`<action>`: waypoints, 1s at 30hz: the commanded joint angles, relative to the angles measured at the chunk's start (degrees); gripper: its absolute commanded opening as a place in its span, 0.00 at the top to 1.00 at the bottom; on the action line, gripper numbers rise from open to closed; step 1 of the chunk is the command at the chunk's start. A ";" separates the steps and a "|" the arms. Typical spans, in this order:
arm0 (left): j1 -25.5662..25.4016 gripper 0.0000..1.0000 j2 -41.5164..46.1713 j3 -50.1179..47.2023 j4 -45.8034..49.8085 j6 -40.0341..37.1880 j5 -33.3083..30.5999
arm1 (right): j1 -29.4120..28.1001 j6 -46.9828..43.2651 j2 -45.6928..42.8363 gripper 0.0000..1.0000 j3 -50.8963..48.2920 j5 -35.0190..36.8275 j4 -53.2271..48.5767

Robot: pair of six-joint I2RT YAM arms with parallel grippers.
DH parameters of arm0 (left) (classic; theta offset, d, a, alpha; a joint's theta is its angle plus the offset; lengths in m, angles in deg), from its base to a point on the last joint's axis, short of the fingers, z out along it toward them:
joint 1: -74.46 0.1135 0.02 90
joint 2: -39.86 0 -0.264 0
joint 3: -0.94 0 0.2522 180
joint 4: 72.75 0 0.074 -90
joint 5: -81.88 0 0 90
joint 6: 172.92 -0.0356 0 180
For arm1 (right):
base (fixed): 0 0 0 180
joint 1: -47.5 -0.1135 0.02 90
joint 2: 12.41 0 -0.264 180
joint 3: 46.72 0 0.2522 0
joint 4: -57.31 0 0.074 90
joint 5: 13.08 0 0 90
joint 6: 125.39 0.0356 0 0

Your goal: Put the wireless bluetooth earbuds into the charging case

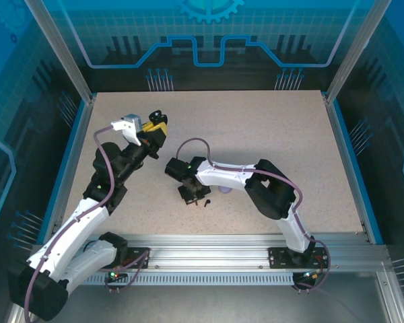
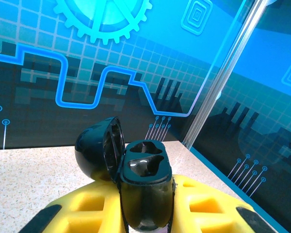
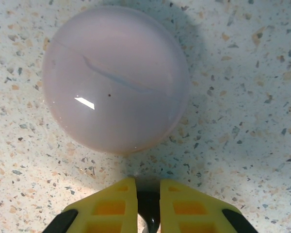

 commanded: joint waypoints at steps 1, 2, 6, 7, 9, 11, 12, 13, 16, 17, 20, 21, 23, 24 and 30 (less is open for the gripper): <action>0.16 1.00 0.87 -0.65 -2.34 0.34 0.03 | -1.08 0.54 -1.45 0.92 -1.20 -0.05 -0.06; 0.21 1.00 0.93 -0.62 -2.28 0.38 0.21 | -1.06 0.60 -2.26 0.92 -1.27 0.18 0.04; 0.15 1.00 1.10 -0.53 -2.24 0.34 0.90 | -0.89 0.56 -6.09 0.92 -1.18 1.88 -0.36; 0.19 1.00 1.13 -0.50 -2.19 0.30 1.09 | -0.74 0.54 -7.13 0.92 -1.16 2.25 -0.39; 0.15 1.00 1.28 -0.58 -2.43 0.21 1.84 | -0.32 0.34 -9.70 0.92 -1.29 3.27 -0.70; 0.15 1.00 1.22 -0.46 -2.59 0.20 2.70 | 0.31 0.05 -12.18 0.92 -1.40 4.10 -1.00; 0.16 1.00 1.22 -0.59 -2.88 0.20 3.35 | 0.83 -0.23 -13.56 0.92 -1.43 4.52 -1.25; 0.16 1.00 1.09 -0.55 -3.15 0.29 4.00 | 1.25 -0.46 -14.62 0.92 -1.55 4.95 -1.48; 0.15 1.00 0.71 -0.77 -4.24 0.29 7.01 | 3.30 -1.49 -18.84 0.93 -1.77 6.36 -2.36; 0.15 1.00 0.53 -0.90 -4.80 0.31 8.05 | 4.34 -1.92 -20.48 0.93 -1.81 6.84 -2.63; -0.01 1.00 0.26 -1.41 -6.05 0.73 10.04 | 7.60 -3.48 -25.38 0.93 -1.78 7.48 -3.11; -0.15 1.00 0.13 -1.67 -6.50 0.81 10.49 | 8.75 -4.09 -27.03 0.93 -1.58 7.56 -3.12; -0.82 1.00 0.12 -2.04 -7.24 0.12 10.91 | 10.99 -5.39 -29.93 0.93 -0.48 7.72 -3.21; -1.28 1.00 0.07 -2.04 -7.19 -0.54 10.99 | 12.05 -6.25 -31.14 0.93 0.37 7.68 -3.20; -6.07 1.00 -1.21 -1.84 -7.58 -5.77 10.30 | 15.45 -11.82 -34.52 0.93 8.99 9.01 -3.23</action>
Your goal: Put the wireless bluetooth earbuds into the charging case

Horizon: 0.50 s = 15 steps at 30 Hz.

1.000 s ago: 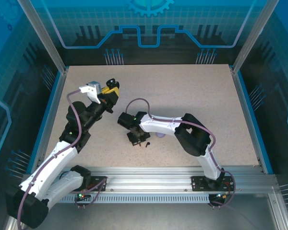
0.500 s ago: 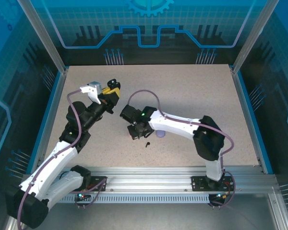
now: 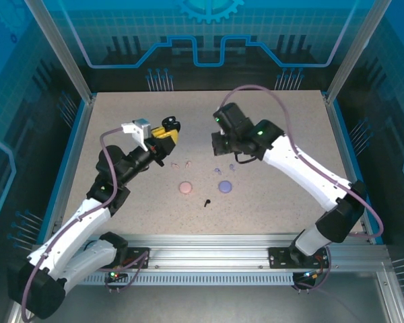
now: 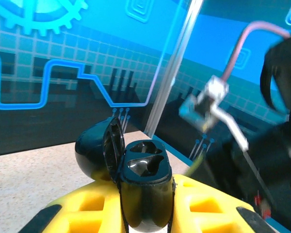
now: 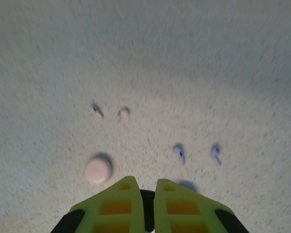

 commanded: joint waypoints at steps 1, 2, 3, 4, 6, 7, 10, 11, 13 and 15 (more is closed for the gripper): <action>-3.11 1.00 -0.74 -0.48 -3.44 -5.51 0.44 | 0.71 -5.05 -2.41 0.92 6.20 2.03 -0.26; -4.42 1.00 -1.00 -0.82 -4.04 -7.15 -0.43 | 0.81 -6.15 -2.70 0.92 7.50 2.28 0.23; -5.37 1.00 -1.28 -1.14 -4.98 -8.52 -1.11 | 0.77 -6.88 -2.98 0.92 8.41 2.55 0.81; -6.34 1.00 -1.61 -1.70 -6.23 -10.22 -2.46 | 0.83 -7.50 -3.33 0.92 9.28 2.78 1.35; -7.79 1.00 -2.18 -2.54 -8.74 -13.05 -4.32 | 0.75 -9.10 -4.43 0.91 10.18 2.75 3.51; -8.41 1.00 -2.43 -2.55 -9.04 -14.12 -5.11 | 0.76 -9.87 -5.13 0.91 10.24 2.50 4.73; -10.16 1.00 -3.65 -2.29 -9.51 -17.84 -7.86 | 0.61 -12.27 -7.50 0.91 8.58 0.55 9.19; -10.62 1.00 -4.01 -2.16 -9.84 -18.71 -8.48 | 0.43 -12.93 -8.32 0.91 7.77 -0.38 10.82; -11.23 1.00 -4.88 -1.58 -9.92 -19.60 -8.84 | -0.33 -14.50 -9.72 0.91 6.10 -1.79 13.72; -11.84 1.00 -5.78 -0.92 -9.98 -20.24 -8.75 | -2.02 -16.47 -11.18 0.91 3.75 -2.17 17.33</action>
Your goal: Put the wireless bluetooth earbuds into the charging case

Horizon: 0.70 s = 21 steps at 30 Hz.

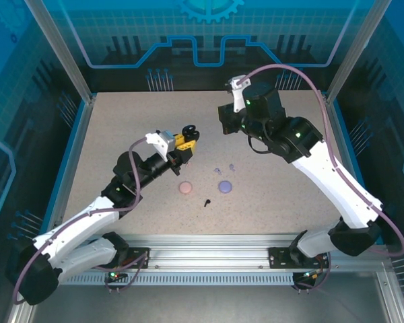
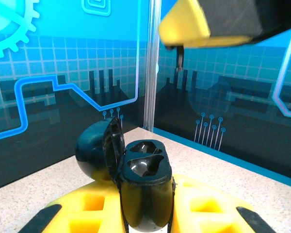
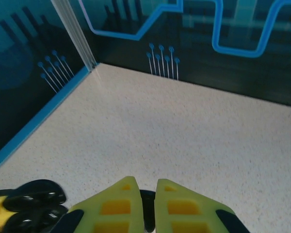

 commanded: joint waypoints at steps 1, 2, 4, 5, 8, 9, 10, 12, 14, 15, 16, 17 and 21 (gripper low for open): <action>-1.27 1.00 -1.25 1.31 -3.44 -4.42 -2.15 | -2.79 -5.41 -2.90 0.91 -3.64 -2.37 8.76; -1.56 1.00 -1.61 1.56 -3.58 -4.84 -2.21 | -3.62 -6.53 -3.27 0.91 -4.43 -2.62 10.19; -2.11 1.00 -2.16 1.95 -3.64 -5.51 -2.19 | -5.34 -8.53 -3.51 0.91 -5.62 -2.55 12.00; -2.29 1.00 -2.34 2.08 -3.67 -5.75 -2.05 | -6.04 -9.35 -3.65 0.91 -6.15 -2.44 12.81; -2.68 1.00 -2.61 2.52 -3.59 -6.23 -2.01 | -7.87 -11.47 -3.48 0.91 -7.61 -2.04 14.96; -2.82 1.00 -2.61 2.62 -3.41 -6.31 -1.95 | -8.25 -11.79 -3.39 0.90 -7.91 -1.92 15.40; -2.77 1.00 -2.61 2.73 -3.23 -6.49 -1.88 | -8.67 -12.04 -3.22 0.91 -8.20 -1.84 15.71; -2.87 1.00 -2.51 3.00 -2.97 -6.71 -1.84 | -9.20 -12.39 -2.78 0.91 -8.44 -1.65 15.86; -2.96 1.00 -2.36 3.14 -2.80 -6.89 -1.75 | -9.68 -12.70 -2.45 0.91 -8.77 -1.58 15.72; -2.99 1.00 -2.30 3.23 -2.63 -7.09 -1.74 | -9.91 -12.82 -2.38 0.91 -8.97 -1.45 15.71; -3.07 1.00 -2.26 3.32 -2.46 -7.26 -1.73 | -10.13 -12.79 -2.29 0.91 -9.15 -1.15 15.65; -3.18 1.00 -2.10 3.41 -2.40 -7.71 -1.73 | -10.35 -12.95 -2.36 0.91 -9.47 -1.00 15.73; -3.64 1.00 -1.91 3.72 -1.95 -9.63 -1.95 | -10.76 -12.93 -2.48 0.91 -10.45 -0.47 16.10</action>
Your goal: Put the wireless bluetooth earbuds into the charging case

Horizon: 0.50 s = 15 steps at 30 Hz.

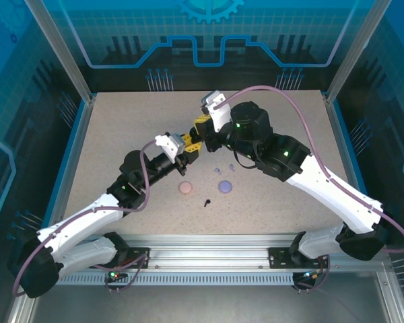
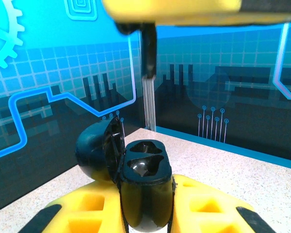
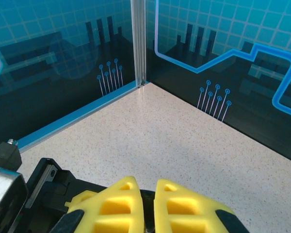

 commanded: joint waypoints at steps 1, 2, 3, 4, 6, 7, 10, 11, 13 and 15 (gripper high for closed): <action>-0.84 1.00 0.71 2.26 -0.99 -3.50 -0.99 | -1.10 -1.17 0.13 0.91 -1.31 0.90 2.04; -0.92 1.00 0.71 2.47 -0.78 -4.02 -1.10 | -1.24 -1.27 -0.03 0.91 -1.59 1.07 2.20; -0.95 1.00 0.71 2.71 -0.54 -4.63 -1.18 | -1.32 -1.29 -0.25 0.91 -2.06 1.16 2.44; -0.94 1.00 0.71 2.88 -0.29 -5.20 -1.31 | -1.28 -1.23 -0.46 0.91 -2.43 1.30 2.69; -1.02 1.00 0.63 3.26 0.31 -6.20 -1.63 | -1.41 -1.02 -1.00 0.91 -3.33 1.55 3.10; -0.97 1.00 0.62 3.36 0.46 -6.54 -1.71 | -1.43 -0.96 -1.22 0.91 -3.64 1.64 3.19; -0.98 1.00 0.54 3.66 0.70 -6.80 -1.71 | -1.40 -0.79 -1.54 0.91 -4.09 1.96 3.15; -0.99 1.00 0.45 3.85 0.78 -6.88 -1.74 | -1.43 -0.70 -1.74 0.92 -4.30 2.09 3.16; -0.94 1.00 0.29 3.93 0.97 -6.79 -1.72 | -1.36 -0.58 -2.21 0.91 -4.72 2.26 3.28; -0.96 1.00 0.17 4.08 1.01 -6.56 -1.59 | -1.39 -0.49 -2.55 0.92 -4.99 2.55 3.20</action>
